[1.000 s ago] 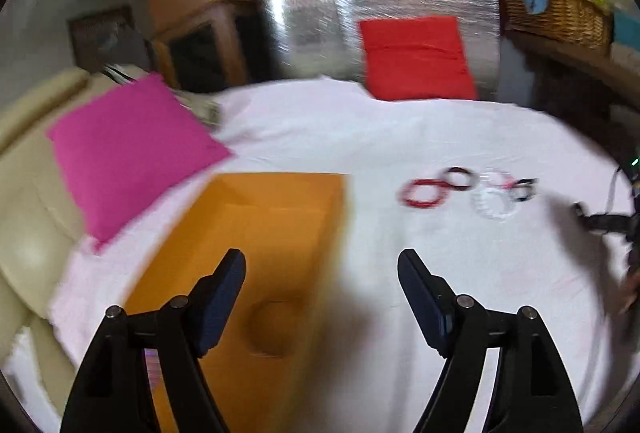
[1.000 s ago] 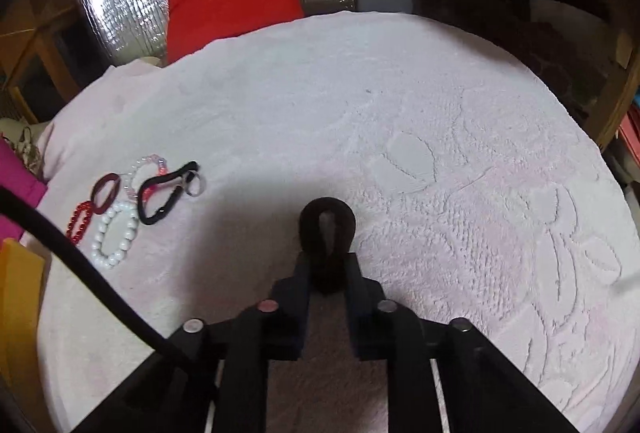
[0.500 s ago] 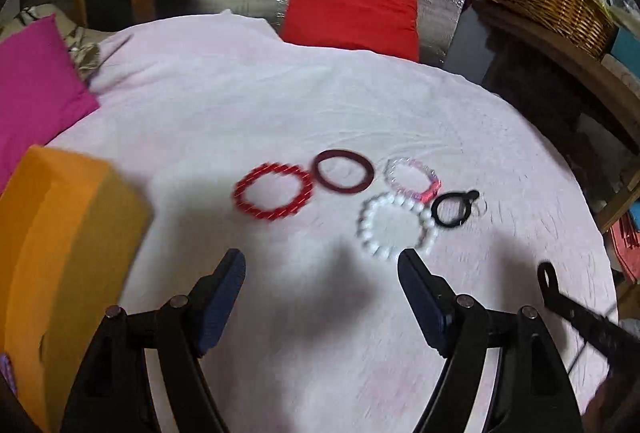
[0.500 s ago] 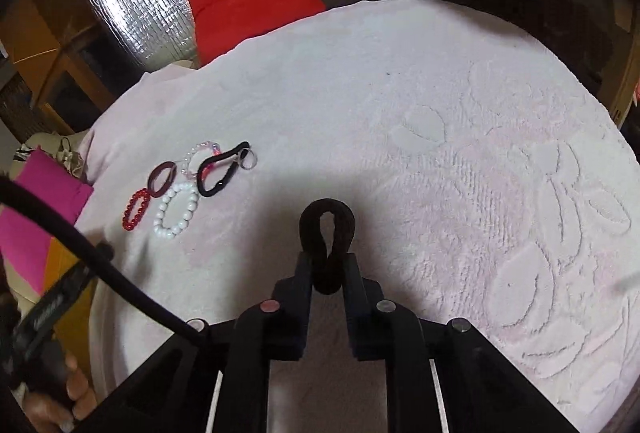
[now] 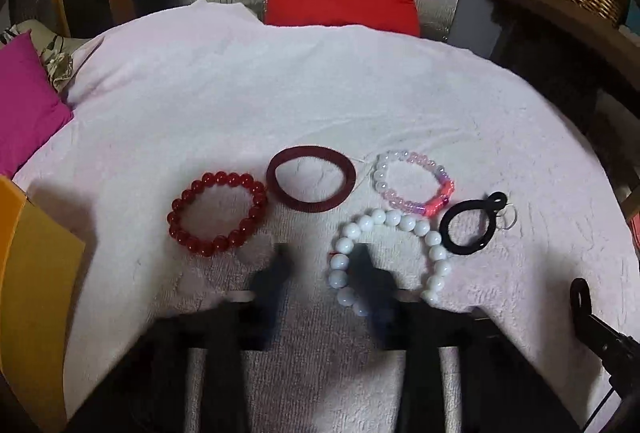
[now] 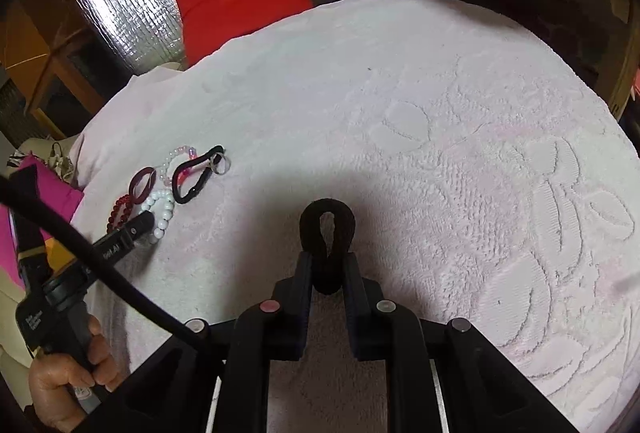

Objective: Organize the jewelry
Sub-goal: 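Grasp the white bead bracelet with the left tool, then carry white bracelet with left while right carries black hair tie toward orange box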

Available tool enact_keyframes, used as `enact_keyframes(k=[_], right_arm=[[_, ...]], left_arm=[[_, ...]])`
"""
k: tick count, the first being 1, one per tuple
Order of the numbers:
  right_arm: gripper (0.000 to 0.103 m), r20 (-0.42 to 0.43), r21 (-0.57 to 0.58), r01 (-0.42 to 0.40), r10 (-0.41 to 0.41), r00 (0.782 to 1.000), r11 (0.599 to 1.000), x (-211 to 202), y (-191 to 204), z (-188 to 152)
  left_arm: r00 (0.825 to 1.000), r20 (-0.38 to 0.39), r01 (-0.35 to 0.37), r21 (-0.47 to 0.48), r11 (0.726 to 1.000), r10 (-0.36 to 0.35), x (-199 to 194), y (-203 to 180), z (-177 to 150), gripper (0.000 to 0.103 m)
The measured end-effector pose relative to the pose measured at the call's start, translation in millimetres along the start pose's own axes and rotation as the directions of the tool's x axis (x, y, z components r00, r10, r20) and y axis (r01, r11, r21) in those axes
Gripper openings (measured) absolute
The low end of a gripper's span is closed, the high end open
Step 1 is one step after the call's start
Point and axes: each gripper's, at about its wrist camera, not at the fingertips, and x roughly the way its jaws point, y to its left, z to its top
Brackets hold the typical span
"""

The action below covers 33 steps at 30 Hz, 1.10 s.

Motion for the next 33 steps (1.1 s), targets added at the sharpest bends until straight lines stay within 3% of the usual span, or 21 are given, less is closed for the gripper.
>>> enact_keyframes(k=[1,6,15,25,27,30,33], right_arm=[[0.016,0.004,-0.001,-0.002,0.002,1.000,1.000,-1,0,0],[0.016,0.043,-0.007,-0.028,0.028,0.999,1.000,-13,3,1],[0.016,0.133,-0.065,-0.136,0.144,0.981,0.988,-39,36,-2],[0.016,0.079,-0.120,-0.281,0.291,0.953,0.952,-38,102,-30],[0.016,0.070,-0.146,-0.260,0.272,0.960,0.955,-36,115,-38],[0.016,0.082,-0.230,-0.142,0.165,0.983,0.963,-36,135,-51],[0.016,0.100,-0.281,-0.044,0.075,0.992,0.959,-37,147,-62]], left_arm=[[1.000,0.005,0.016,0.009,1.000,-0.016,-1,-1,-1,0.011],[0.998,0.013,0.066,0.026,0.997,-0.066,-16,-1,-7,0.010],[0.993,0.118,0.022,0.058,0.998,-0.028,-79,20,-25,0.010],[0.988,0.152,-0.010,-0.006,1.000,0.011,-121,82,-50,0.010],[0.988,0.155,-0.003,-0.019,1.000,0.006,-123,90,-52,0.010],[0.986,0.167,0.000,-0.028,1.000,0.004,-128,98,-52,0.010],[0.983,0.182,0.007,-0.029,1.000,-0.002,-133,100,-50,0.010]])
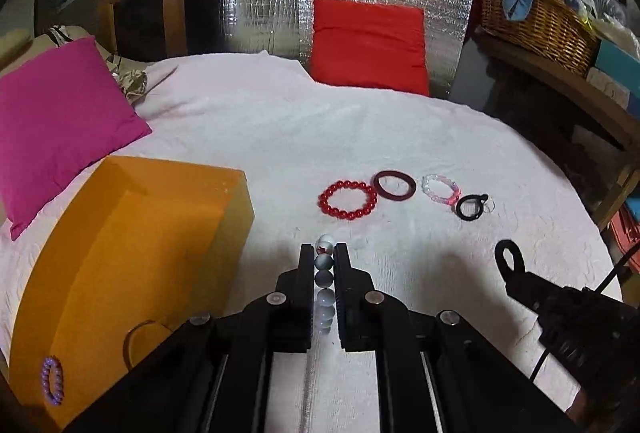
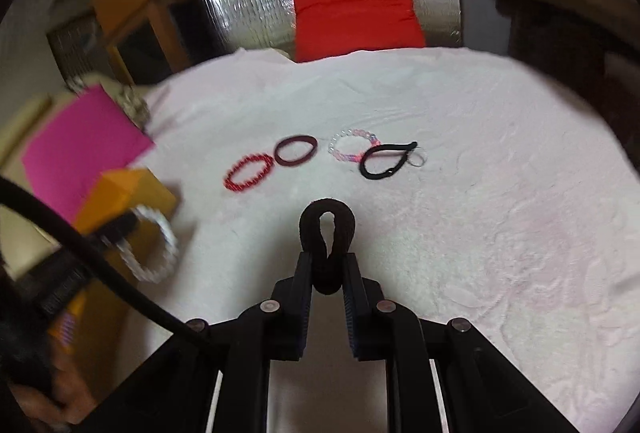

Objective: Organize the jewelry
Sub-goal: 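Carry white bracelet with left while right carries black hair tie toward orange box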

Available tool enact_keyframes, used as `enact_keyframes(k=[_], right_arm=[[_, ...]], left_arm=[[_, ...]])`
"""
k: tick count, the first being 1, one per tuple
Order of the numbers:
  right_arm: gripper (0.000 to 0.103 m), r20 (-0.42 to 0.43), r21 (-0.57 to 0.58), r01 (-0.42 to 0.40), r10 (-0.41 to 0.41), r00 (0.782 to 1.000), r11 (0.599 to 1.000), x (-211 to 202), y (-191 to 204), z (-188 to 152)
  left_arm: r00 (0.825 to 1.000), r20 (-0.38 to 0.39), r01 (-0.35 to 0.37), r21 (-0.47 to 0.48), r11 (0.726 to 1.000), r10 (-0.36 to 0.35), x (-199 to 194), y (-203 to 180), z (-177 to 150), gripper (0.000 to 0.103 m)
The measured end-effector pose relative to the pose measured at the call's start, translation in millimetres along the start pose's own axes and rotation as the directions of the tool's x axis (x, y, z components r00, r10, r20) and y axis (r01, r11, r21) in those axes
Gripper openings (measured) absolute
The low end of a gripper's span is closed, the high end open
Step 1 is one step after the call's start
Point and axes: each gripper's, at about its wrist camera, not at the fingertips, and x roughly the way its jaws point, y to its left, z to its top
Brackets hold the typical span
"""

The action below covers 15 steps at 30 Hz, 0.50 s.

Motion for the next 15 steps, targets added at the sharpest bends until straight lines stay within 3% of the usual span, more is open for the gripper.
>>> enact_keyframes(k=[7,15], right_arm=[[0.016,0.053,-0.101,0.133,-0.128,0.990,0.986,-14,19,2],[0.016,0.086,-0.139,0.182,-0.172,0.981,0.973,-21,21,2]], left_arm=[[1.000,0.010,0.008,0.003,1.000,-0.008,-4,1,2,0.010],[1.000,0.017,0.007,0.011,1.000,-0.007,-7,-6,1,0.010]])
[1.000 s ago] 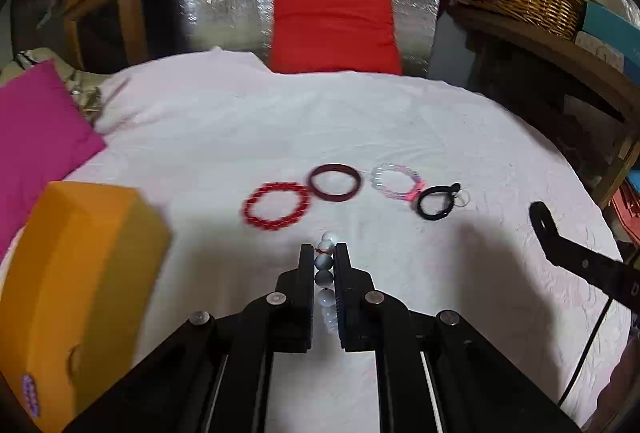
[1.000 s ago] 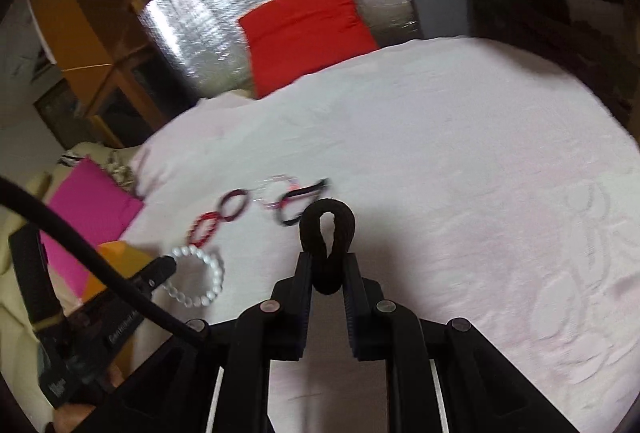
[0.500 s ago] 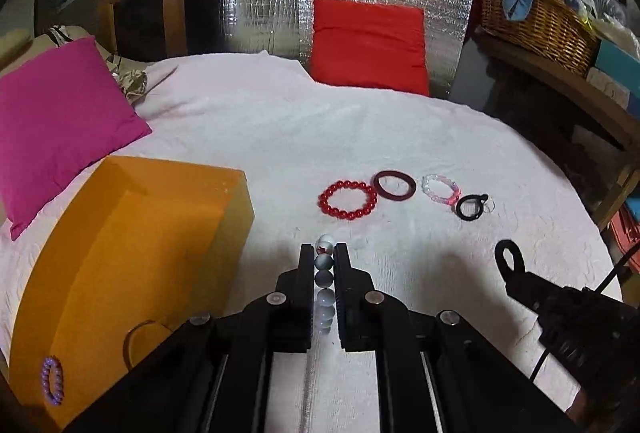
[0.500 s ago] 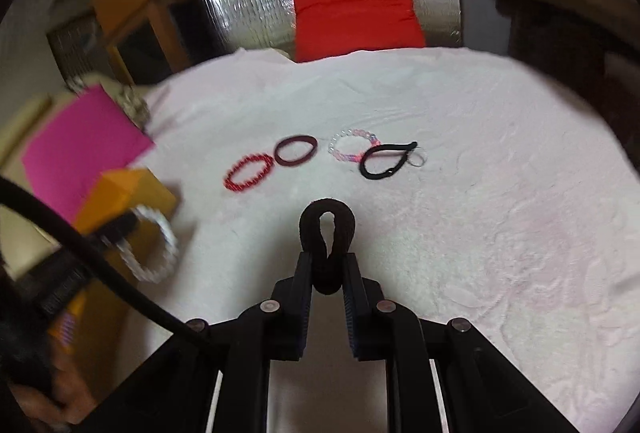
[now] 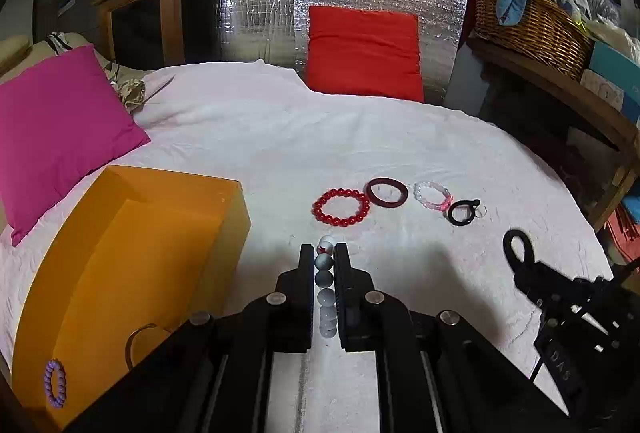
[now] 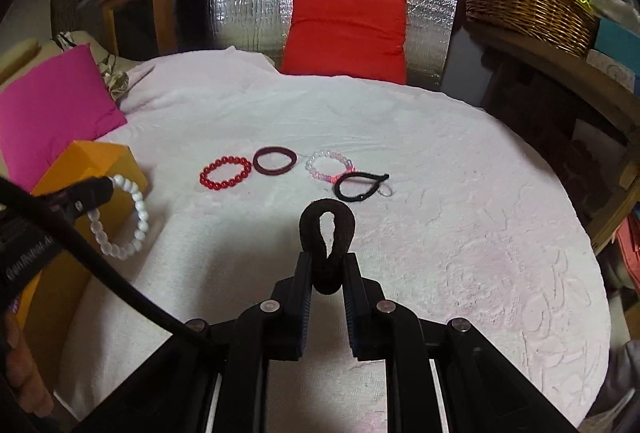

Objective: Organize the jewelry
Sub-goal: 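Carry white bracelet with left while right carries black hair tie toward orange box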

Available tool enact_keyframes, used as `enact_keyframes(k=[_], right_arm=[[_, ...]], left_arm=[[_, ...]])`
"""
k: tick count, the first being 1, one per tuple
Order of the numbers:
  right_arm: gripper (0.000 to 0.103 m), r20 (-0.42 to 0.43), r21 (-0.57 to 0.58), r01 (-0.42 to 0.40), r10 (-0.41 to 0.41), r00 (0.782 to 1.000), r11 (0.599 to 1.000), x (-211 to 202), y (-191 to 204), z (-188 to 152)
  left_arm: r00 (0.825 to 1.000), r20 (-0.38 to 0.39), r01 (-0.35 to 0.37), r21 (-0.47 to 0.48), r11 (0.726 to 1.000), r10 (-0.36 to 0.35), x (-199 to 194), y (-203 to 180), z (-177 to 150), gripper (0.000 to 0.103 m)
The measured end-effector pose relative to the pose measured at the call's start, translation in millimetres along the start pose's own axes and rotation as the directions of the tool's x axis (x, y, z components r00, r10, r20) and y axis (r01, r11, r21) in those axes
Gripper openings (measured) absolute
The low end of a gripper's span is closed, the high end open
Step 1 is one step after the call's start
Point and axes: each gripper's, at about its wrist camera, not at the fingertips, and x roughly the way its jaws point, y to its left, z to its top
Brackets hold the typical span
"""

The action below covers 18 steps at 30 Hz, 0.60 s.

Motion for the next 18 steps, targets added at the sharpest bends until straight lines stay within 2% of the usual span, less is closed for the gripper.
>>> enact_keyframes(k=[4,18], right_arm=[[0.016,0.041,-0.025,0.032,-0.031,0.999,0.999,-8,2,1],[0.016,0.101,-0.059,0.023,-0.017,0.995,0.998,-22,15,7]], left_arm=[[1.000,0.005,0.003,0.009,1.000,-0.003,-2,-4,0,0.010],[0.999,0.031,0.013,0.011,1.000,-0.013,-15,-2,2,0.010]])
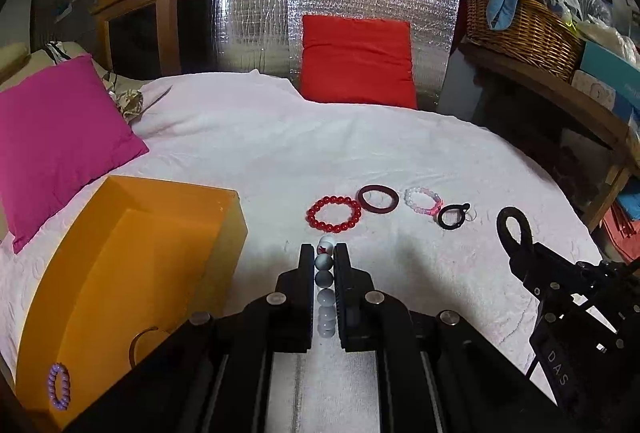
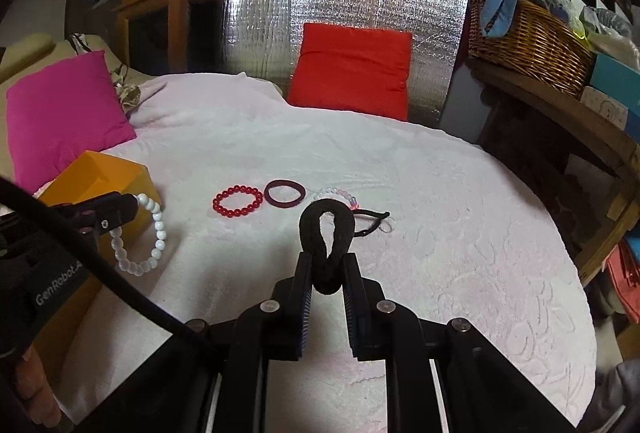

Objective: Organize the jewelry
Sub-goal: 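Carry white bracelet with left while right carries black hair tie toward orange box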

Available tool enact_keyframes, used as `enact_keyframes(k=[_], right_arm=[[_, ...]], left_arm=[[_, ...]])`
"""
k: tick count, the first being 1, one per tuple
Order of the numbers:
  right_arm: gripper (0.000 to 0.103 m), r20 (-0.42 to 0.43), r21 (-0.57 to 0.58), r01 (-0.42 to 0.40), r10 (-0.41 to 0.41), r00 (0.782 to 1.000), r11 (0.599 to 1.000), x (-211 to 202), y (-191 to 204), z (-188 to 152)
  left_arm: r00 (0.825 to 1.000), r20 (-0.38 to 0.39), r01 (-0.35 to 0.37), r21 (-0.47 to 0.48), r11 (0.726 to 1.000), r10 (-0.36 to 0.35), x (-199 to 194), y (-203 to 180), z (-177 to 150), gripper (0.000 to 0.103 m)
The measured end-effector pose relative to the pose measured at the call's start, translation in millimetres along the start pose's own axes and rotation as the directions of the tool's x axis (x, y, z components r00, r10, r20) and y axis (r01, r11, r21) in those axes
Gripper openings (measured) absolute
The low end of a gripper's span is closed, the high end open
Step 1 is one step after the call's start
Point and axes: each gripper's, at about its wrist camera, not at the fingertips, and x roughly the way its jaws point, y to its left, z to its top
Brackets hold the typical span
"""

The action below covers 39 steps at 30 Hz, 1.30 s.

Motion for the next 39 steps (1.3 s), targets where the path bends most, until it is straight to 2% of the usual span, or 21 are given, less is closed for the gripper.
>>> enact_keyframes(k=[14,18,21,26,32,39], right_arm=[[0.016,-0.001,-0.021,-0.021,0.021,1.000,1.000,4,22,3],[0.016,-0.007,-0.006,-0.059,0.059,0.998,0.998,8,29,6],[0.016,0.012,0.025,-0.137,0.136,0.991,0.990,10,34,11],[0.016,0.077,0.048,-0.288,0.283,0.956,0.957,6,50,19],[0.016,0.098,0.067,-0.432,0.424,0.900,0.900,7,77,26],[0.016,0.073,-0.001,-0.550,0.548,0.833,0.835,2,127,26]], left_arm=[[0.999,0.034,-0.002,-0.043,0.999,0.004,-19,27,2,0.010],[0.998,0.062,0.006,-0.071,0.997,-0.002,-34,40,5,0.010],[0.996,0.095,0.010,-0.093,0.996,-0.001,-49,54,6,0.010],[0.991,0.132,-0.004,-0.130,0.992,0.021,-71,78,7,0.010],[0.982,0.161,-0.067,-0.168,0.984,0.094,-94,106,-1,0.010],[0.970,0.104,-0.189,-0.246,0.951,0.220,-98,146,-28,0.010]])
